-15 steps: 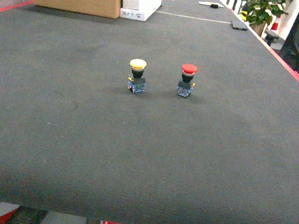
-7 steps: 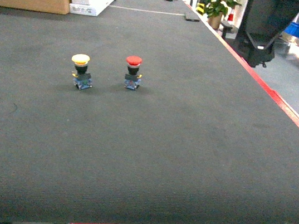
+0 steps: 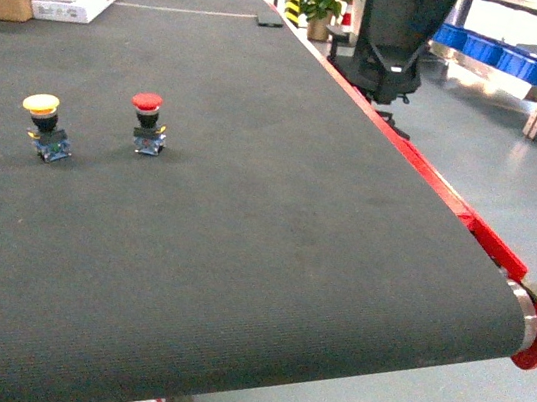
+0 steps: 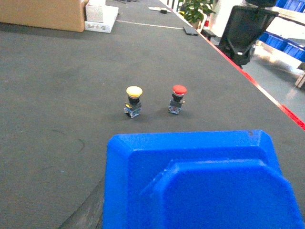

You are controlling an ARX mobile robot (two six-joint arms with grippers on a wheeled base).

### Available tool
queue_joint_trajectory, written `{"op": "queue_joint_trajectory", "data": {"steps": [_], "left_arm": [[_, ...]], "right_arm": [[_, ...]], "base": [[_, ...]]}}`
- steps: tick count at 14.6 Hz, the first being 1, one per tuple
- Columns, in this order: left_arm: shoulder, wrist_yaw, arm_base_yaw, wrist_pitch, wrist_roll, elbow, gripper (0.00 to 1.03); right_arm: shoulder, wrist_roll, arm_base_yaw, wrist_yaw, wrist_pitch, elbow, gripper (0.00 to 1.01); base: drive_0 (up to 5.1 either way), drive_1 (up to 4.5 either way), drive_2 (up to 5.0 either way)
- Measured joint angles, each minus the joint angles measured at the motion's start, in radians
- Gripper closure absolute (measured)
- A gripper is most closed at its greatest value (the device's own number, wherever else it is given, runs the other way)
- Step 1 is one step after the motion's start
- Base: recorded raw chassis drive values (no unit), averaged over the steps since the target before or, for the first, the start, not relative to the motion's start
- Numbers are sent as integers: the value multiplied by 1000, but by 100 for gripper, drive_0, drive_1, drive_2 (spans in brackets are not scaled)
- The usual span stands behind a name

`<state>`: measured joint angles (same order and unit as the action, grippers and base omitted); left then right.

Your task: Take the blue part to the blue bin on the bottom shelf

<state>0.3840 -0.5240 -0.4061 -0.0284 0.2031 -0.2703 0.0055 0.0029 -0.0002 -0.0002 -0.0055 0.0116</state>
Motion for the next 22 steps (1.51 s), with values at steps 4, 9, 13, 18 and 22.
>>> {"op": "queue_joint_trajectory", "data": {"steps": [4,9,13,18,22], "left_arm": [[0,0,0,0,0,0,60],[0,0,0,0,0,0,60],[0,0,0,0,0,0,60],[0,0,0,0,0,0,60],[0,0,0,0,0,0,60]], "right_arm": [[0,0,0,0,0,0,3],[0,0,0,0,0,0,3],[0,0,0,0,0,0,3],[0,0,0,0,0,0,3],[0,0,0,0,0,0,3]], "base": [[-159,-159,-159],[-158,-158,-158],[-161,-161,-161],[-163,-163,-163],[-160,-160,-160]]}}
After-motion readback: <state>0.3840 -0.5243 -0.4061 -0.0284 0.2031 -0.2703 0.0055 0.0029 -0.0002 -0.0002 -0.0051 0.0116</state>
